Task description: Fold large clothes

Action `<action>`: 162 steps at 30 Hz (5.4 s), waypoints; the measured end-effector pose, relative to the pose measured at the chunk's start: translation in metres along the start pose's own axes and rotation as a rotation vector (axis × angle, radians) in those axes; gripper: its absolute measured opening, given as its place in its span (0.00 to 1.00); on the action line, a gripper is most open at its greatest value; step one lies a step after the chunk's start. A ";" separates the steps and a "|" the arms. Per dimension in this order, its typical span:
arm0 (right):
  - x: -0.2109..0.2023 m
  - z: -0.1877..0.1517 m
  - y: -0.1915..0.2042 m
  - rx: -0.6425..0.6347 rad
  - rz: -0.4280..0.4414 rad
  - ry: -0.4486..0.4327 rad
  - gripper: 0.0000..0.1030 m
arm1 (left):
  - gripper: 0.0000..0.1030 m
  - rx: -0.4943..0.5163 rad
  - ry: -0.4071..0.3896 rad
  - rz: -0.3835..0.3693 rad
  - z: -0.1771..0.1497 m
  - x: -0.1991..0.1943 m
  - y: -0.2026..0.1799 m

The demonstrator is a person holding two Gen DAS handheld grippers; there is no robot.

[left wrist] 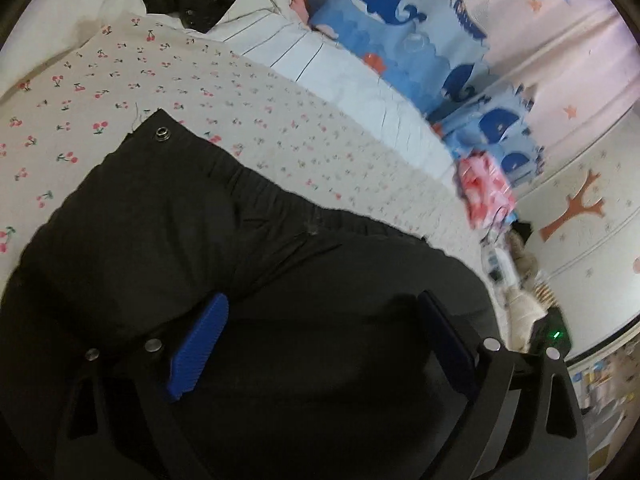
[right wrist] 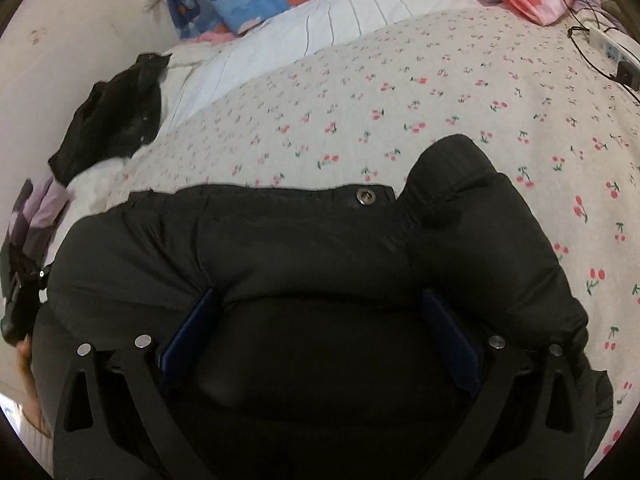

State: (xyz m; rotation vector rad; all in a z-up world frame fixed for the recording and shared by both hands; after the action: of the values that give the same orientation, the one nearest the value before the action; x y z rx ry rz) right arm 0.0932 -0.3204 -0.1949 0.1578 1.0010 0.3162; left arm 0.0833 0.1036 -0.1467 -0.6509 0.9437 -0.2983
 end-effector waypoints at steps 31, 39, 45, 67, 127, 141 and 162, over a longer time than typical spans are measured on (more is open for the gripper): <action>-0.019 -0.008 -0.038 0.076 -0.071 -0.094 0.93 | 0.93 -0.022 -0.099 0.081 -0.009 -0.040 0.034; -0.121 -0.047 0.005 -0.067 -0.100 -0.305 0.93 | 0.93 0.105 -0.213 0.105 -0.034 -0.106 0.011; -0.106 -0.076 -0.020 -0.004 -0.113 -0.190 0.93 | 0.93 0.048 -0.114 0.161 -0.051 -0.096 0.040; -0.191 -0.227 -0.063 0.598 0.471 -0.227 0.93 | 0.93 -0.107 -0.093 0.020 -0.140 -0.182 0.031; -0.212 -0.195 -0.026 0.336 0.185 -0.269 0.93 | 0.93 -0.512 0.033 -0.162 -0.134 -0.115 0.066; -0.183 -0.177 -0.053 0.583 0.564 -0.304 0.18 | 0.23 -0.164 -0.044 -0.050 -0.118 -0.158 0.008; -0.265 -0.147 0.015 0.094 0.112 -0.367 0.84 | 0.93 -0.295 -0.136 -0.053 -0.160 -0.169 0.057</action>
State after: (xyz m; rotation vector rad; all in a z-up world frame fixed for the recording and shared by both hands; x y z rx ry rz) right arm -0.1662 -0.3960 -0.0562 0.3450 0.6447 0.3284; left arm -0.1465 0.1720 -0.1391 -0.9560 0.8475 -0.1596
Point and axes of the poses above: each gripper's, at about its wrist camera, not at the fingertips, and x roughly the way its jaws point, y to its left, z to its top, the point moved 7 cm from there along x, roughly the way its jaws point, and after that the axes turned 5 degrees about -x, right-handed, at the moved point
